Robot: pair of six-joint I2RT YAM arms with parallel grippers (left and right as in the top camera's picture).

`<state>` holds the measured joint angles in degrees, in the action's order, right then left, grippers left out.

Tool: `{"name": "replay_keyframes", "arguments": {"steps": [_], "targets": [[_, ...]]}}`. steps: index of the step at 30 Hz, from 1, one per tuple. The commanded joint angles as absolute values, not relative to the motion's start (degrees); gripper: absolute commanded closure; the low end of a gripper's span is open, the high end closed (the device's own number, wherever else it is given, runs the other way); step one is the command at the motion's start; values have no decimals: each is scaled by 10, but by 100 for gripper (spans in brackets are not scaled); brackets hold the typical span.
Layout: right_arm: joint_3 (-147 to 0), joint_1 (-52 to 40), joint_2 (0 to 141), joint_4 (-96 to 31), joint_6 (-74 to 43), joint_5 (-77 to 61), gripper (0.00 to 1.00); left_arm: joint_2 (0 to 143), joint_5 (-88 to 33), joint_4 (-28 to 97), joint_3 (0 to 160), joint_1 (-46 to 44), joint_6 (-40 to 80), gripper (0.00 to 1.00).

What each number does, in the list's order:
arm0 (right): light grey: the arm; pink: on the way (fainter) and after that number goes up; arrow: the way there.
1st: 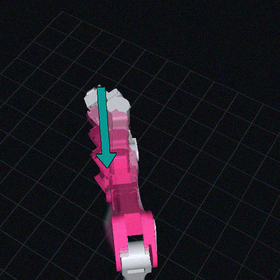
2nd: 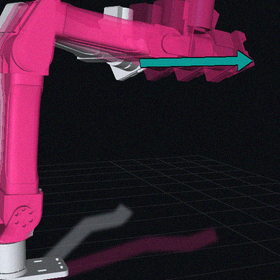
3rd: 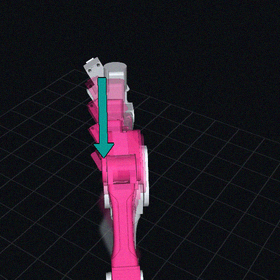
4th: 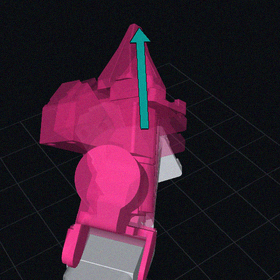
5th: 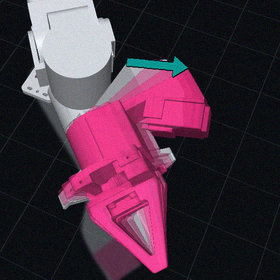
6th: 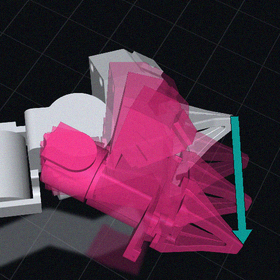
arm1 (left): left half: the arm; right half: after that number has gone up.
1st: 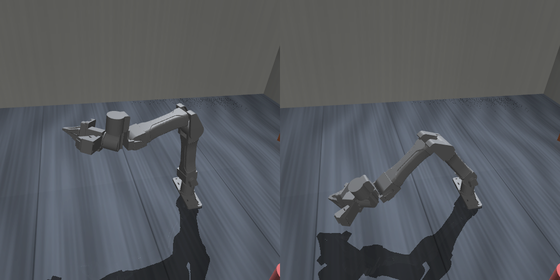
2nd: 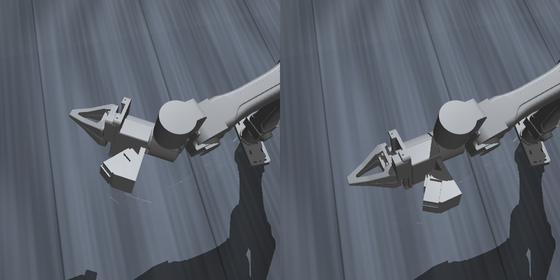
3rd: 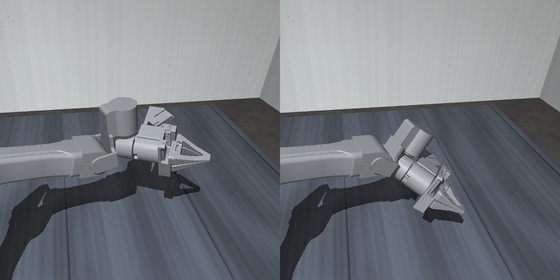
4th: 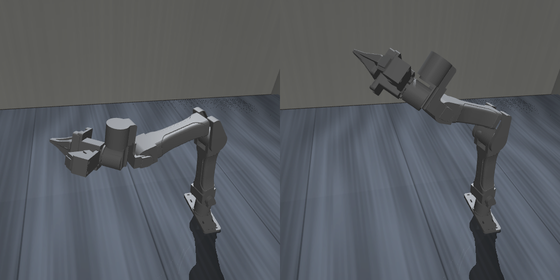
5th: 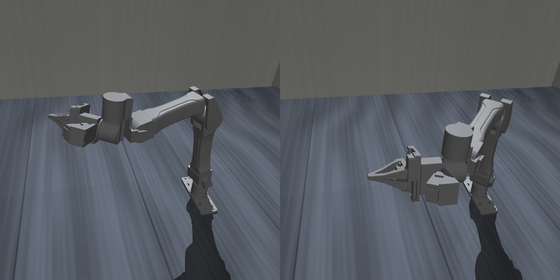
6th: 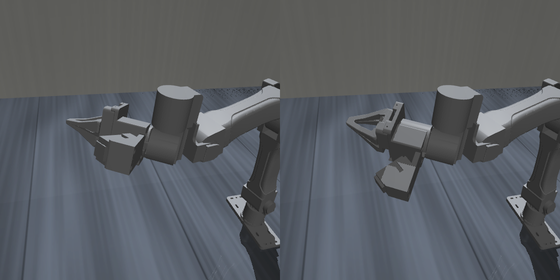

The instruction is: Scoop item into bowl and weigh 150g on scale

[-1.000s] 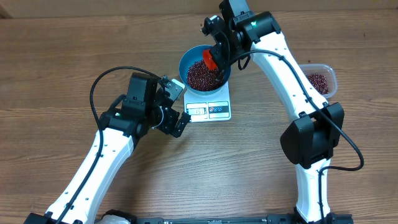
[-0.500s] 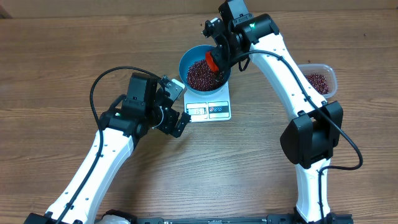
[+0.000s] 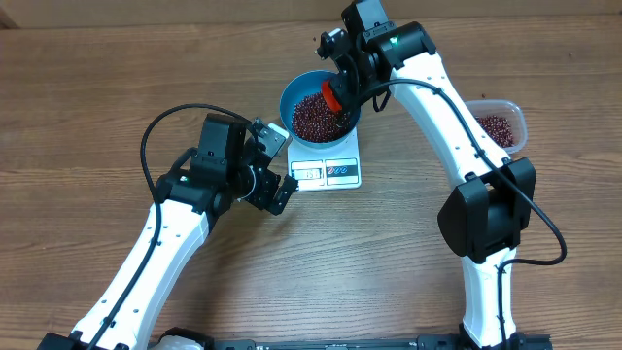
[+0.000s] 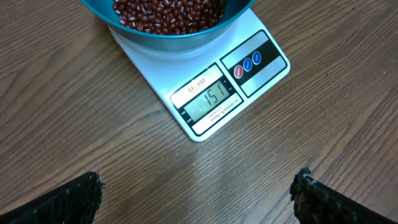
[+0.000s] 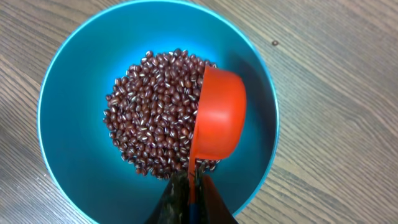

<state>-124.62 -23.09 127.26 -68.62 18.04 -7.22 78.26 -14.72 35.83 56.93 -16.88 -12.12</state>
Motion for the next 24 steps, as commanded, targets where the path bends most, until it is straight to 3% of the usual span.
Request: {"name": "replay_keyframes", "arguments": {"steps": [1, 24], "targets": [[-1240, -235, 1281, -686, 181, -71, 96, 787, -148, 358, 568, -169, -116, 0], [-1243, -244, 1280, -696, 169, -118, 96, 787, -148, 358, 568, -169, -116, 0]]}}
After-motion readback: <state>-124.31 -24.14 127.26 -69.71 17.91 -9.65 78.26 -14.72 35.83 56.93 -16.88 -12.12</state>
